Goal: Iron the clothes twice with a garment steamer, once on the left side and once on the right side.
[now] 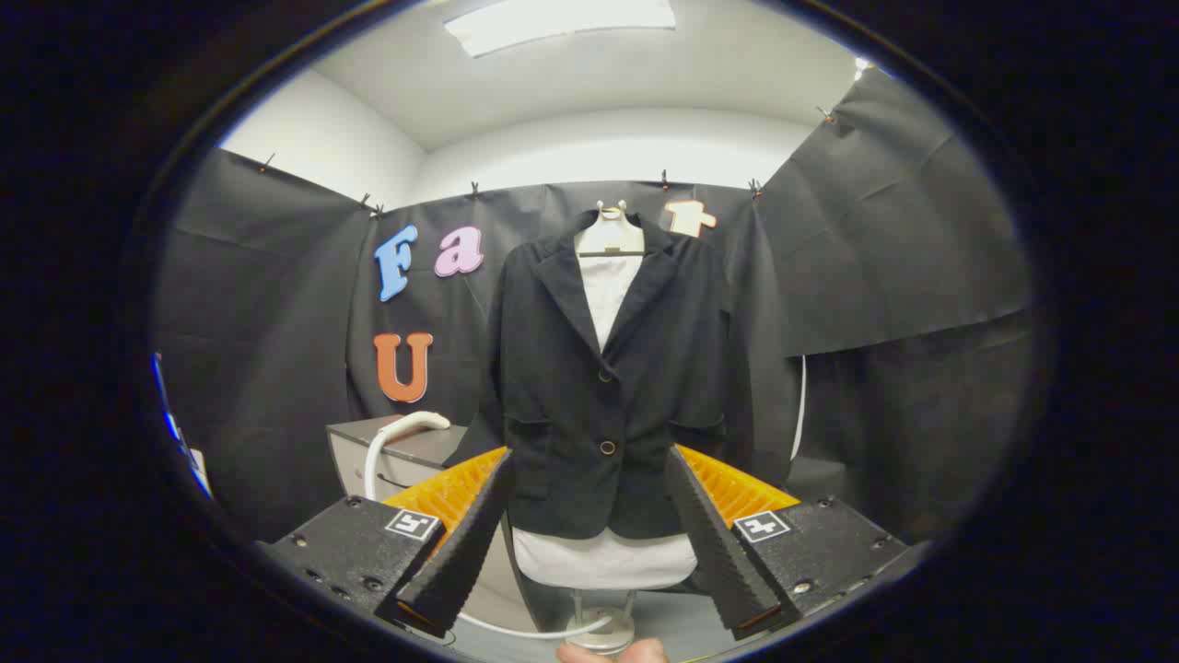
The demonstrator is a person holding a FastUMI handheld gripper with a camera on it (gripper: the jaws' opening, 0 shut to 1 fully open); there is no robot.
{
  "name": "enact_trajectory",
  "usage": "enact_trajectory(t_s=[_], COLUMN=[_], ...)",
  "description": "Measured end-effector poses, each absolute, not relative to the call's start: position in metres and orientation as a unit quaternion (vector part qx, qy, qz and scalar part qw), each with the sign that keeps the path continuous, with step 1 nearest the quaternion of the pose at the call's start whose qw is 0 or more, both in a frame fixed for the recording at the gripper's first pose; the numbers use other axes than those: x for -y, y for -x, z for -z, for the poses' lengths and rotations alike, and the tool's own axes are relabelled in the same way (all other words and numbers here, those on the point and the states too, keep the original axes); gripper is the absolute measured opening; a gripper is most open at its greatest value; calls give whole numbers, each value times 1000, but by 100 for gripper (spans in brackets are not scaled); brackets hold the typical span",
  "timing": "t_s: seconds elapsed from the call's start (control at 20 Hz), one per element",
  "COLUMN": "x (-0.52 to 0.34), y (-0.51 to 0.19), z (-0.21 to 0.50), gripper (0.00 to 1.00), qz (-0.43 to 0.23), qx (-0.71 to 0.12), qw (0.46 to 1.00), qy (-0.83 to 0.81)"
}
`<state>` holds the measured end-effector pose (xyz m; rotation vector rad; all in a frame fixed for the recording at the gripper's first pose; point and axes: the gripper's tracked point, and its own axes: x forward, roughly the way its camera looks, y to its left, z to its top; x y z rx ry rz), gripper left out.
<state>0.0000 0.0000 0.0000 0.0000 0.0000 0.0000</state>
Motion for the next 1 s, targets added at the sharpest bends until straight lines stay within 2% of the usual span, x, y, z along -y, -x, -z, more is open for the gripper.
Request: enact_trajectory(t_s=[1.0], x=[-48], y=[-16], z=[-6], gripper=[100], qz=[-18], qx=[0], qw=[1000], qy=[3])
